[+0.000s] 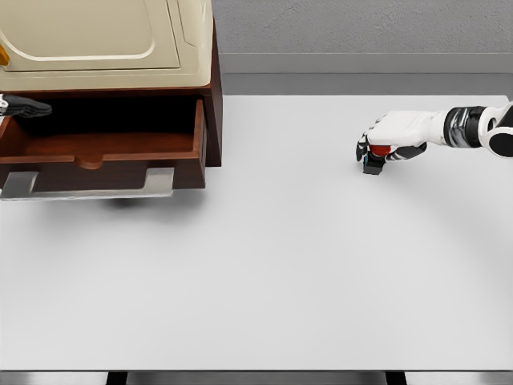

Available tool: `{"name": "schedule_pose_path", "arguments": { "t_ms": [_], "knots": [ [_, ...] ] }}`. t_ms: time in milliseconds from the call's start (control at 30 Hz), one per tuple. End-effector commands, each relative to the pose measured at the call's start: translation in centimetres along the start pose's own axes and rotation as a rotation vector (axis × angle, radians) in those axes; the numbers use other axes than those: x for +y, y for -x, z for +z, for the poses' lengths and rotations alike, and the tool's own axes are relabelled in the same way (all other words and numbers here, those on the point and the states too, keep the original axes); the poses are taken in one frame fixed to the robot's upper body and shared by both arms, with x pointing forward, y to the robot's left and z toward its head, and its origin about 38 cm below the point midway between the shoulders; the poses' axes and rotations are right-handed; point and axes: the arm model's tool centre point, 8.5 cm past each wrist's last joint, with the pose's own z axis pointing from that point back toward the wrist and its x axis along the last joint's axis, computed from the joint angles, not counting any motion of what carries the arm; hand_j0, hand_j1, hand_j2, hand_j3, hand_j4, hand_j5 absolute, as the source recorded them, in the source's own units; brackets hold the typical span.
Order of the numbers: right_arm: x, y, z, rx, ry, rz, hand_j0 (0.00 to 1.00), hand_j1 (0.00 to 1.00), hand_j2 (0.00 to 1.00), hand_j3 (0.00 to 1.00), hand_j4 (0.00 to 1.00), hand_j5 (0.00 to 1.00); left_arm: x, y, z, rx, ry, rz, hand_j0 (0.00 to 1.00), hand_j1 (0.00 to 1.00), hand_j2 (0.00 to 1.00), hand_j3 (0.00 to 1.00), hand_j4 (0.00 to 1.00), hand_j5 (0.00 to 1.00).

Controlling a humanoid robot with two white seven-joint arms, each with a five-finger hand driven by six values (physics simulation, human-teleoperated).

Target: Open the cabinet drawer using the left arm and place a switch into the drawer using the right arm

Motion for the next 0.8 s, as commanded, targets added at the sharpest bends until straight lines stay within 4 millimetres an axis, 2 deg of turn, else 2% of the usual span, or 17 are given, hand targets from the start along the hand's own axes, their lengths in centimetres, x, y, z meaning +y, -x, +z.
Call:
{"name": "schedule_pose_path", "arguments": {
  "t_ms": [0, 67, 267, 600, 767],
  "knots": [
    [0.3, -0.1, -0.1, -0.004, -0.023, 0.018, 0.62, 0.62, 0.62, 0.62, 0.62, 0.62, 0.0, 0.1, -0.1, 0.003, -0.003, 0.011, 1.0, 1.0, 1.0, 1.0, 1.0, 1.0],
    [0.3, -0.1, -0.1, -0.004, -0.021, 0.017, 0.55, 0.55, 0.55, 0.55, 0.55, 0.55, 0.0, 0.1, 0.0, 0.007, -0.002, 0.01, 1.0, 1.0, 1.0, 1.0, 1.0, 1.0],
    [0.2, 0.0, 0.1, -0.006, -0.011, 0.006, 0.47, 0.47, 0.47, 0.47, 0.47, 0.47, 0.1, 0.0, 0.0, 0.005, -0.004, 0.009, 1.0, 1.0, 1.0, 1.0, 1.0, 1.0],
    [-1.2, 0.0, 0.5, -0.011, 0.033, 0.003, 0.45, 0.45, 0.45, 0.45, 0.45, 0.45, 0.0, 0.1, 0.0, 0.005, -0.003, 0.012, 1.0, 1.0, 1.0, 1.0, 1.0, 1.0],
    [-3.2, -0.1, 1.3, -0.02, 0.11, -0.007, 0.45, 0.45, 0.45, 0.45, 0.45, 0.45, 0.1, -0.1, 0.0, -0.006, -0.004, 0.003, 1.0, 1.0, 1.0, 1.0, 1.0, 1.0]
  ]
}}
